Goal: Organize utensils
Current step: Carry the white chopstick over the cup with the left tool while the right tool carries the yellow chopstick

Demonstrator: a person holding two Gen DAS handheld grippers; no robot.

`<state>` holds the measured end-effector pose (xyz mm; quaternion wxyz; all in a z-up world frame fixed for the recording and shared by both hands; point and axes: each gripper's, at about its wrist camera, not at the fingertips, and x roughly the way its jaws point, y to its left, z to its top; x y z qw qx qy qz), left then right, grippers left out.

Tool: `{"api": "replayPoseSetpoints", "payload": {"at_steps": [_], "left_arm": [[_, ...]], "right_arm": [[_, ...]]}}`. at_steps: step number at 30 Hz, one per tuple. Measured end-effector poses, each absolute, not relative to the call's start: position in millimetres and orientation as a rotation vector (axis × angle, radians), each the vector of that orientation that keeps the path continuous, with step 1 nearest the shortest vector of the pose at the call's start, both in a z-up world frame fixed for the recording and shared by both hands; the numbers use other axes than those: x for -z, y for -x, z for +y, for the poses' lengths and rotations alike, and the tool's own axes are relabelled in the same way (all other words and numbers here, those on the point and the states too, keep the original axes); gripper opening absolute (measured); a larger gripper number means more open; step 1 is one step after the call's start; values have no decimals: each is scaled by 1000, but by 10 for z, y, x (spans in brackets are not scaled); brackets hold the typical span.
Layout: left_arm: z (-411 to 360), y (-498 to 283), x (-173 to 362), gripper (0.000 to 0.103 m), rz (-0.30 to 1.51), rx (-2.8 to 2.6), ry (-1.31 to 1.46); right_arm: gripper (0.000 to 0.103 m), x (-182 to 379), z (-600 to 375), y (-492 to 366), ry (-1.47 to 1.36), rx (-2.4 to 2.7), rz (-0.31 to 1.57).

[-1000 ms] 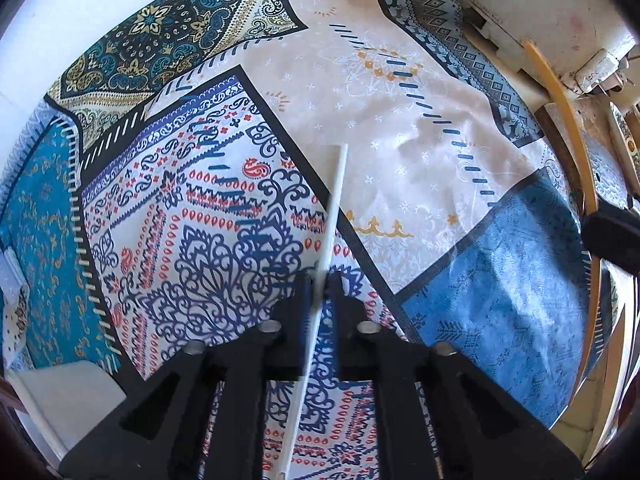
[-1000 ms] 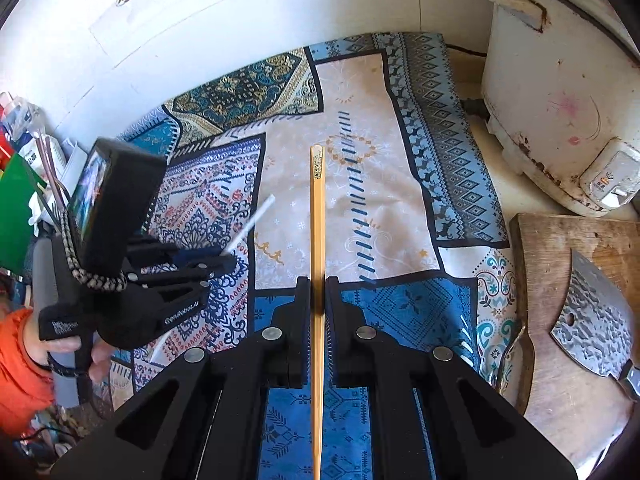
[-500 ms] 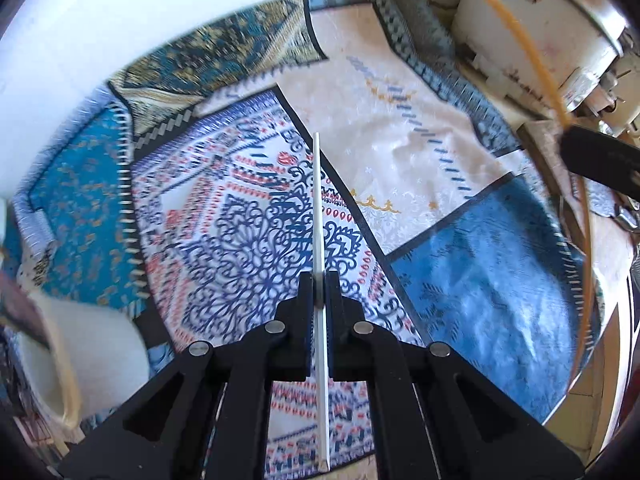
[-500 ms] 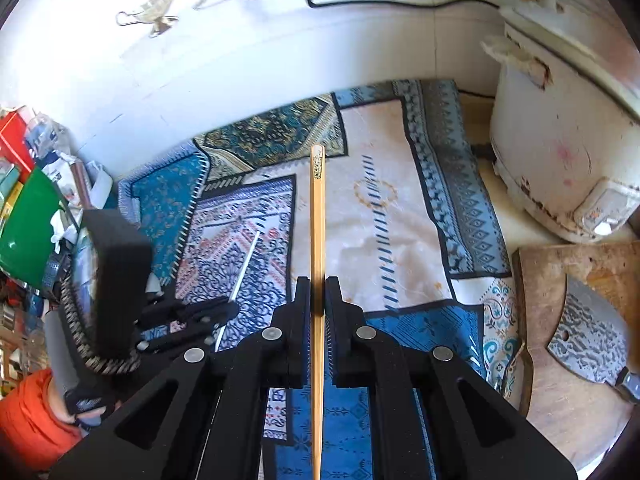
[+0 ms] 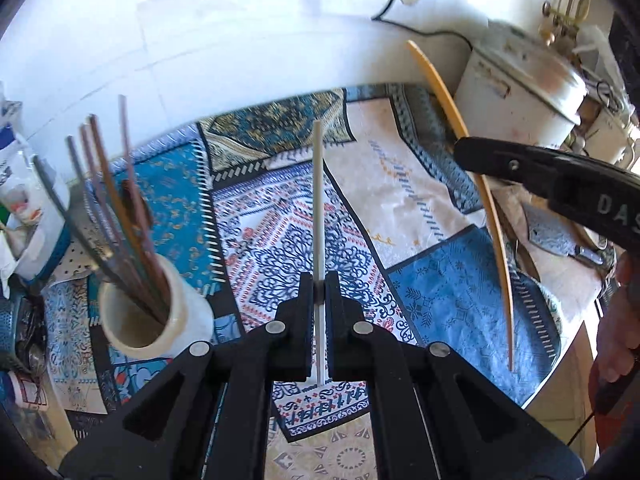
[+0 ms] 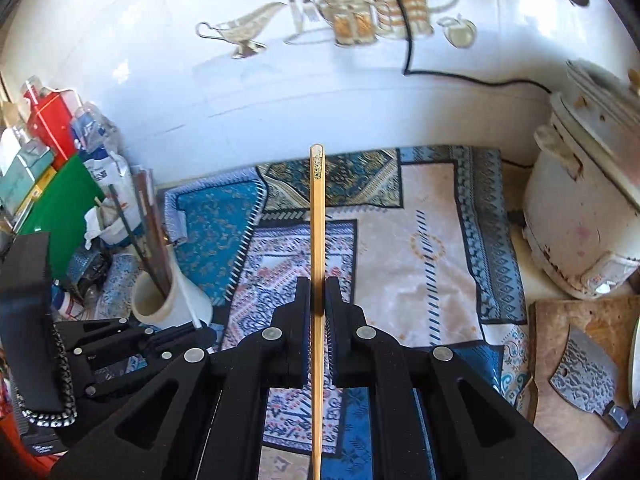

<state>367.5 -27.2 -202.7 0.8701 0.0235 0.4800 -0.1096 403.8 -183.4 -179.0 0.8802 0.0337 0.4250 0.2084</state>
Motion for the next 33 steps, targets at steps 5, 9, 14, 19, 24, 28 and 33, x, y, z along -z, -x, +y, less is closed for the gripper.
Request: {"api": "replayPoseSetpoints", "payload": {"at_steps": [5, 9, 14, 19, 24, 28, 33], "left_arm": [[-29, -3554, 1750, 3, 937, 202, 2], [195, -3485, 1524, 3, 879, 174, 47], [477, -3408, 1281, 3, 809, 134, 68], [819, -3312, 1103, 3, 766, 92, 96], [1172, -3264, 985, 3, 738, 60, 118], [1348, -3279, 993, 3, 737, 46, 127], [1484, -3344, 1104, 3, 754, 53, 138]], "right_arm": [[6, 1627, -1585, -4019, -49, -479, 843], [6, 1509, -1382, -4029, -44, -516, 811], [6, 1392, -1083, -4070, -29, -569, 780], [6, 1296, -758, -4099, -23, -614, 753], [6, 1230, -396, -4161, -37, -664, 736], [6, 1249, -124, -4237, -41, -678, 732], [6, 1416, 129, -4399, -41, -682, 757]]}}
